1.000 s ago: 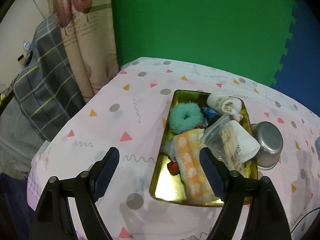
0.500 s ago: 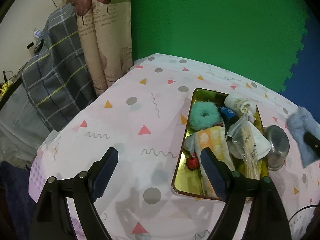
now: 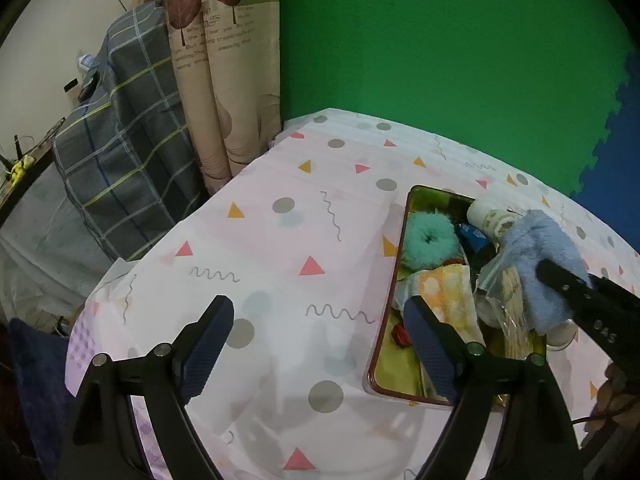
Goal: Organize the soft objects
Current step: 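Carry the blue sock over the gold tray with the right tool, then lower the blue sock into the tray and open the right tool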
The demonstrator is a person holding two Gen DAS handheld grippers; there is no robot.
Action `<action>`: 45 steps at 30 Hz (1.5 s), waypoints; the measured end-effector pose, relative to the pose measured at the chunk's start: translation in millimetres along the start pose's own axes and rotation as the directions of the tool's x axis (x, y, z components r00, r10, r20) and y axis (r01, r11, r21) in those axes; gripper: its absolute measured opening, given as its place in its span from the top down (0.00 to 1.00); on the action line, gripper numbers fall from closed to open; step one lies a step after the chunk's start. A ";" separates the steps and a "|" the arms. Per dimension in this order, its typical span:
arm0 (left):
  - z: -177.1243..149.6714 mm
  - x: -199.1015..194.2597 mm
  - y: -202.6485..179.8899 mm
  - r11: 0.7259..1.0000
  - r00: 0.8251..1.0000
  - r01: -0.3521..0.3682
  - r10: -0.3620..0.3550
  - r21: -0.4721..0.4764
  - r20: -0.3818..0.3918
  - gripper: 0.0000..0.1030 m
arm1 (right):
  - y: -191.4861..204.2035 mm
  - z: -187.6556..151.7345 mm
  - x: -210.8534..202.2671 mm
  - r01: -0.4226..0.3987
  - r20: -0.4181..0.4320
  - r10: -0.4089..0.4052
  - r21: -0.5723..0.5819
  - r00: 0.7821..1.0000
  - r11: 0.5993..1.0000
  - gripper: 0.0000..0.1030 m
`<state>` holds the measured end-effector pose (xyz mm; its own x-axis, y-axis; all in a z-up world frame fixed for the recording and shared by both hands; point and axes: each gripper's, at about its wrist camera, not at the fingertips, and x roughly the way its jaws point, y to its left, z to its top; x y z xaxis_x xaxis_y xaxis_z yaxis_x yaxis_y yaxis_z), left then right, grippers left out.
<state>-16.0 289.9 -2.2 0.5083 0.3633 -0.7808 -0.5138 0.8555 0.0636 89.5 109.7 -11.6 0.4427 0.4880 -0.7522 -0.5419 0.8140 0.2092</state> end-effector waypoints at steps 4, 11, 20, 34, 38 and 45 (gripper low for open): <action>1.1 1.2 3.3 1.000 1.000 -0.005 0.005 -0.005 -0.005 0.18 | 9.3 3.5 15.0 -0.014 -0.010 0.013 -0.006 1.000 1.000 0.79; 1.3 2.6 4.5 1.000 1.000 -0.008 0.007 -0.006 -0.012 0.18 | 25.2 5.3 37.3 -0.024 -0.035 0.024 -0.019 0.999 1.000 0.79; 0.7 1.9 -2.2 1.000 1.000 0.005 -0.005 0.000 -0.010 0.18 | 38.2 5.1 37.0 0.033 -0.034 -0.035 -0.068 0.999 0.997 0.71; 3.3 -2.5 -9.4 1.000 1.000 0.012 -0.012 0.009 -0.005 0.18 | 32.2 8.5 16.3 0.045 0.002 -0.045 -0.068 0.999 0.997 0.39; 4.6 -7.6 -11.4 1.000 1.000 0.014 -0.014 0.011 0.006 0.18 | 28.7 10.4 4.2 0.043 0.022 -0.042 -0.056 0.999 0.997 0.39; 5.2 -12.5 -16.3 1.000 1.000 0.021 -0.021 0.016 0.011 0.18 | 26.7 4.9 -23.7 0.055 0.040 -0.053 -0.041 0.998 0.998 0.38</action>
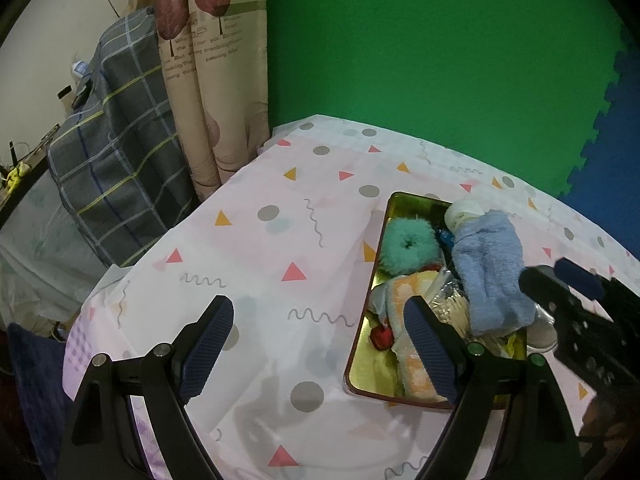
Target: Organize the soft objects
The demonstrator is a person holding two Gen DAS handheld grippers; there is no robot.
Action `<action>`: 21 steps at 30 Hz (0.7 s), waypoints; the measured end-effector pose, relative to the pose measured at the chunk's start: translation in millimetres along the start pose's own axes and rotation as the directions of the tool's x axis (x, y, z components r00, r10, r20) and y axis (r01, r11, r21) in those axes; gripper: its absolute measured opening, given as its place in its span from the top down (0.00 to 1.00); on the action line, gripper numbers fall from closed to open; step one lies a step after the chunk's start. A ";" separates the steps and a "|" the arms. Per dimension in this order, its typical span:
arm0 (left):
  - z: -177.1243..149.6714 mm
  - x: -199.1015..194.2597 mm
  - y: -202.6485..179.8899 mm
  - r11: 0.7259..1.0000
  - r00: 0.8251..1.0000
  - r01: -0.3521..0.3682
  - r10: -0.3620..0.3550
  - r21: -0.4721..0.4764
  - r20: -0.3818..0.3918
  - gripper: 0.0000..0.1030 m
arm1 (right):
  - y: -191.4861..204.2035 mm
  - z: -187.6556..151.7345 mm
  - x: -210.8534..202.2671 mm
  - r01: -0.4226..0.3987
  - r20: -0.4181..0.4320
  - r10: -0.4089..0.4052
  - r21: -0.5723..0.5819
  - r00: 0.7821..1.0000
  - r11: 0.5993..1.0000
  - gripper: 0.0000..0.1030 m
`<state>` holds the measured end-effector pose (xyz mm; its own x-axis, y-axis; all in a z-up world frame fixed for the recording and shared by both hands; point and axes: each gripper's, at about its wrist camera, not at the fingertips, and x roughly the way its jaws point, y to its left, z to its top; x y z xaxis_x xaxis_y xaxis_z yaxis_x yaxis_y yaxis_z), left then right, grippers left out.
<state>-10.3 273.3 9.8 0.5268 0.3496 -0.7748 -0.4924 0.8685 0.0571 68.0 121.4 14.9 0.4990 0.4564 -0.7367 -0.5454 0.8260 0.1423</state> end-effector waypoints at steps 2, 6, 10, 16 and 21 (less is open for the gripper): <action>-0.1 -1.1 -2.1 1.000 1.000 0.002 -0.002 0.003 0.002 0.18 | 0.0 -5.2 -8.9 0.003 -0.005 -0.003 0.000 1.000 1.000 0.38; -0.8 -4.4 -6.6 1.000 1.000 0.010 -0.010 0.005 0.003 0.18 | 1.3 -18.8 -24.7 0.016 -0.013 -0.016 0.004 1.000 1.000 0.38; -2.2 -8.0 -12.7 1.000 1.000 0.013 -0.013 0.016 0.008 0.18 | 5.2 -29.8 -36.1 0.034 -0.028 -0.034 -0.006 0.999 0.999 0.38; -3.8 -13.9 -18.8 0.999 1.000 0.018 -0.018 0.029 0.018 0.18 | 18.2 -40.2 -49.3 0.067 -0.020 -0.068 -0.061 0.997 0.996 0.38; -5.1 -18.1 -22.7 0.999 0.999 0.023 -0.024 0.037 0.021 0.18 | 27.1 -43.9 -56.3 0.064 -0.016 -0.066 -0.087 0.998 0.994 0.38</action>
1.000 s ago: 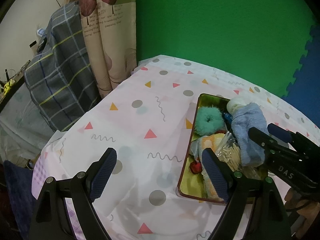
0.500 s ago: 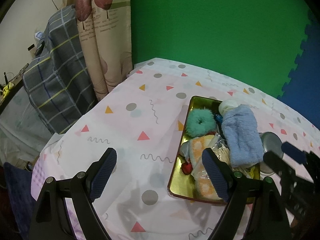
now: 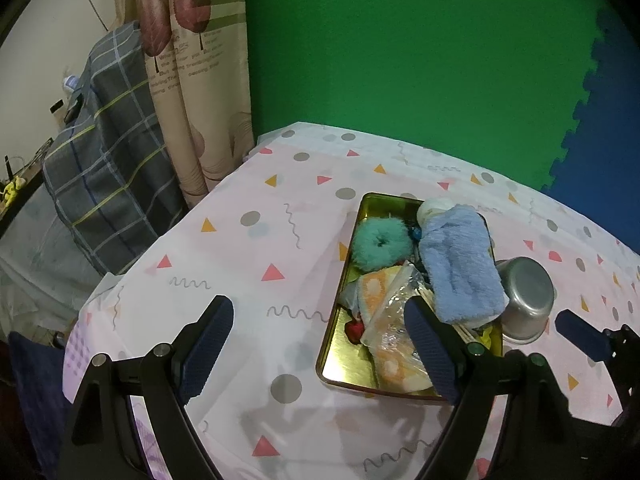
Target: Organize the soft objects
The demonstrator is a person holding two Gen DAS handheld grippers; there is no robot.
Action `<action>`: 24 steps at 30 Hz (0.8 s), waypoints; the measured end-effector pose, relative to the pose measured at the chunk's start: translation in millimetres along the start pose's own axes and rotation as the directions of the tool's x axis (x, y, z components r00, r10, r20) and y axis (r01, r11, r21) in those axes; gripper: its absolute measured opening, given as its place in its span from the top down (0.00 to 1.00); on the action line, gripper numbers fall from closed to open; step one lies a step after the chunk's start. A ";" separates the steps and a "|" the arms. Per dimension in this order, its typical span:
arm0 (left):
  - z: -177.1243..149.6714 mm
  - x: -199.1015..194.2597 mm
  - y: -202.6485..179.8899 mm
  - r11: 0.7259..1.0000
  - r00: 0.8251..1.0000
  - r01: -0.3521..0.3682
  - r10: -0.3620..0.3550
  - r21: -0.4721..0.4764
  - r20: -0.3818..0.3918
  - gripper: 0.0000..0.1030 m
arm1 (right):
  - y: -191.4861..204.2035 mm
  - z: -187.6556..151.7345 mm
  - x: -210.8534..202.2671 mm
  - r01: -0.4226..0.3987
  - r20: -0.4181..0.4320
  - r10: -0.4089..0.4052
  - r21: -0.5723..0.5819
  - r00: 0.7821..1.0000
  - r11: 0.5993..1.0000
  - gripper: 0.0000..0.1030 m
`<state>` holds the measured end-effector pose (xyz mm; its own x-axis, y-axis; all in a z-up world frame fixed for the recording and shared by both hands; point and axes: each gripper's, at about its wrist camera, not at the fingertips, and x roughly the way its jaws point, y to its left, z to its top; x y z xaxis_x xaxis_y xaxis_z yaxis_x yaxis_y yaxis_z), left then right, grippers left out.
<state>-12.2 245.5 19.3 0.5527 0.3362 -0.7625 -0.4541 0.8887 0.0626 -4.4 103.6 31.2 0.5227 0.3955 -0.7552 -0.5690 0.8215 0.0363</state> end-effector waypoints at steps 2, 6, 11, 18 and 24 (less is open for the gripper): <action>-0.4 -1.7 -1.5 1.000 1.000 0.003 -0.003 0.002 0.002 0.18 | 1.4 -0.5 -1.3 -0.002 -0.001 0.002 -0.002 1.000 1.000 0.38; -1.3 -3.9 -4.1 1.000 1.000 0.005 -0.005 0.008 0.005 0.18 | 2.2 -2.1 -3.2 -0.011 -0.001 0.011 0.001 1.000 1.000 0.38; -2.4 -5.1 -8.1 1.000 1.000 0.009 -0.009 0.018 0.004 0.18 | 0.5 -3.4 -3.6 -0.016 -0.006 0.016 0.011 1.000 1.000 0.38; -3.1 -5.8 -10.6 1.000 1.000 0.011 -0.011 0.021 0.002 0.18 | -2.4 -6.4 -1.9 -0.014 -0.015 0.014 0.015 1.000 1.000 0.38; -3.2 -6.0 -11.1 1.000 1.000 0.018 -0.018 0.018 0.005 0.18 | -3.3 -7.5 0.9 -0.019 -0.029 0.019 0.019 0.999 1.000 0.38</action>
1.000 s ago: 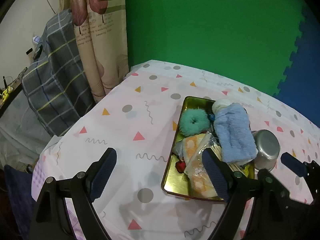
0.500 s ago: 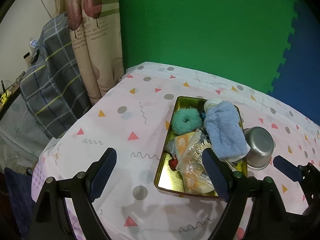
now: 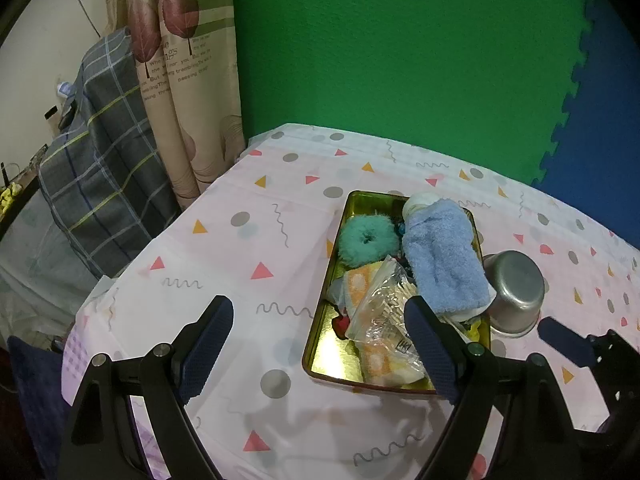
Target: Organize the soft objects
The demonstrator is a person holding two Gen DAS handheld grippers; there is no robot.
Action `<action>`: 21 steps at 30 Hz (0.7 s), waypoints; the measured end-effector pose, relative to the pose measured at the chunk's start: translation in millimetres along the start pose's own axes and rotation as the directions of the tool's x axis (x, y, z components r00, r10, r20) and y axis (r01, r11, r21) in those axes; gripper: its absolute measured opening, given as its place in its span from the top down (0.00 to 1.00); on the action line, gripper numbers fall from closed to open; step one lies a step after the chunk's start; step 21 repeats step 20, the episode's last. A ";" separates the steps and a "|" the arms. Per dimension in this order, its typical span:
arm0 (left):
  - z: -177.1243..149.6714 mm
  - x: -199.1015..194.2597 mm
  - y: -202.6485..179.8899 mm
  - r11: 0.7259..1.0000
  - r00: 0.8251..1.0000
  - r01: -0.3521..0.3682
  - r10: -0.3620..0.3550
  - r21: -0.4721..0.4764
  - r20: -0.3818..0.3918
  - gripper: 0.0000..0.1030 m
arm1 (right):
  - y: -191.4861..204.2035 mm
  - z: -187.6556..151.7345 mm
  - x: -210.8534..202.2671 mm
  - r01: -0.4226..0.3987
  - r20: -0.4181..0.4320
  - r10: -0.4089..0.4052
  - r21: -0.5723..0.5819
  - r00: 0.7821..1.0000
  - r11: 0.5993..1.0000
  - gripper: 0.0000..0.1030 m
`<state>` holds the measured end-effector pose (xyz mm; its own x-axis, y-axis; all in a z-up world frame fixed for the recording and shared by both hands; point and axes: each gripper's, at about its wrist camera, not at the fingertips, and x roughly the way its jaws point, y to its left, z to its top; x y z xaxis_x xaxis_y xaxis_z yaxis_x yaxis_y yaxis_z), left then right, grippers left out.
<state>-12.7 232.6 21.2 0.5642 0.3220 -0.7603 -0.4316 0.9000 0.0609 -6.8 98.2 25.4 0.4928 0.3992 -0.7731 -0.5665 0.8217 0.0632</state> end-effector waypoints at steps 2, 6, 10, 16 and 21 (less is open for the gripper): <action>0.1 0.2 -0.3 1.000 1.000 0.000 0.000 0.001 0.000 0.18 | -1.3 -0.7 1.5 -0.007 -0.006 0.008 0.012 1.000 1.000 0.38; -0.1 0.2 -0.2 1.000 1.000 0.001 -0.001 0.000 -0.002 0.18 | -1.5 -1.5 3.1 -0.010 -0.012 0.010 0.014 1.000 1.000 0.38; -0.3 -0.4 -2.0 1.000 1.000 0.015 -0.015 0.009 0.000 0.18 | -0.1 -2.0 4.9 -0.007 -0.013 0.007 0.010 1.000 1.000 0.38; -0.9 -0.3 -3.6 1.000 1.000 0.021 -0.021 0.022 0.005 0.18 | 1.4 -3.3 7.2 -0.008 -0.021 0.008 0.010 1.000 1.000 0.38; -1.2 0.1 -2.9 1.000 1.000 0.020 -0.020 0.021 0.002 0.17 | 1.6 -3.2 7.6 -0.008 -0.019 0.008 0.005 1.000 1.000 0.38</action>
